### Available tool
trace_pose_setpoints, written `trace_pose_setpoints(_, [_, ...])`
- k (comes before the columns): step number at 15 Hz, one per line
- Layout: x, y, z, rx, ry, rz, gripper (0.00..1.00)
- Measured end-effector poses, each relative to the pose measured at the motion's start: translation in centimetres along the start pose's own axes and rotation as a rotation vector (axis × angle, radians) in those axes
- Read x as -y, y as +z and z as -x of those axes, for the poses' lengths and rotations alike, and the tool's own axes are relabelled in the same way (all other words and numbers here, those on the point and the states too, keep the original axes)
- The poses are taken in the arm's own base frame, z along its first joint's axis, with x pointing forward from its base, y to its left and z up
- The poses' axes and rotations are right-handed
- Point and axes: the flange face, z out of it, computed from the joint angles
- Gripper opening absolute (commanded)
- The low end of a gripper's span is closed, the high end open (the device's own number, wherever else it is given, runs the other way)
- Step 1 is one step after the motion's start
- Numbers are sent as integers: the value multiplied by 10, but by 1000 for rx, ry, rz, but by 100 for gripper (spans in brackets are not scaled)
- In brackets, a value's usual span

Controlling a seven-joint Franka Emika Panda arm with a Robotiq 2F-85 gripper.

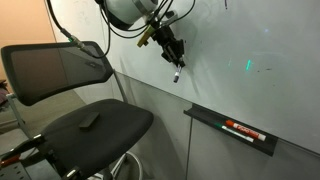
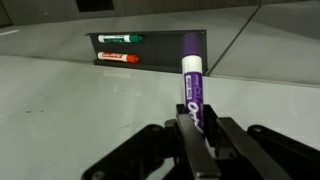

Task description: Write on the whiteboard

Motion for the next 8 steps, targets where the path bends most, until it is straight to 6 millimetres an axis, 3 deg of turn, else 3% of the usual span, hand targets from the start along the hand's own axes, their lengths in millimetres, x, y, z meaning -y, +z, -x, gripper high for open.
trace_pose_setpoints(4, [-14,-10,-1,-8,45,0,9])
trace_pose_setpoints(8, [-6,-36,16,58,19,-6,9])
